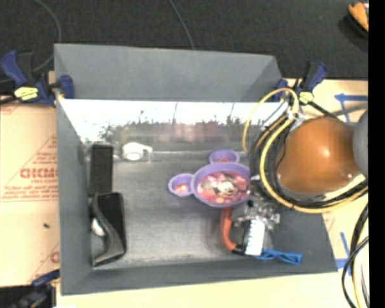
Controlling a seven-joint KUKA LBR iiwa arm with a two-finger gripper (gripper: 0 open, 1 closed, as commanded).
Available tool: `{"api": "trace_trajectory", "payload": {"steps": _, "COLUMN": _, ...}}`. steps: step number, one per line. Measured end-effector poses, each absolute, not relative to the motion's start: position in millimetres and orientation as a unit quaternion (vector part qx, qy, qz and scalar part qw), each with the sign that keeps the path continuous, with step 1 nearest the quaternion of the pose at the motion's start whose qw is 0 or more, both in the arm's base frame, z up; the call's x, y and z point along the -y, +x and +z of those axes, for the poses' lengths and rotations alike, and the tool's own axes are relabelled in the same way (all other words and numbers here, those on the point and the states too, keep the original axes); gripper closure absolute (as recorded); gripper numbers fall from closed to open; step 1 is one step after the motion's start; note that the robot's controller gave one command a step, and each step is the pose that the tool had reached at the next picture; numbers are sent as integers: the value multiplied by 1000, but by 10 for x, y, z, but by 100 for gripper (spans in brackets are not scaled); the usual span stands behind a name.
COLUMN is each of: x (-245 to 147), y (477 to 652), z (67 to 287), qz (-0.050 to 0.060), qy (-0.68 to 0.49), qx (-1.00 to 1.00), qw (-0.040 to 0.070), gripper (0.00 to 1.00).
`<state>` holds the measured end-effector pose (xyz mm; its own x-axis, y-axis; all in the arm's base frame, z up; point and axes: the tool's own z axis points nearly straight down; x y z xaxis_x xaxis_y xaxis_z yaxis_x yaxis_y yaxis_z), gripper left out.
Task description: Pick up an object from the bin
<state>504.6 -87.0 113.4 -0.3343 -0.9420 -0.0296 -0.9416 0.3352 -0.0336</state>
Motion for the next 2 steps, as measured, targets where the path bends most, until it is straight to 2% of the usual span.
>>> {"api": "trace_trajectory", "payload": {"steps": 2, "x": 873, "y": 5050, "z": 1299, "qz": -6, "qy": -576, "qx": -817, "qw": 23, "gripper": 100}}
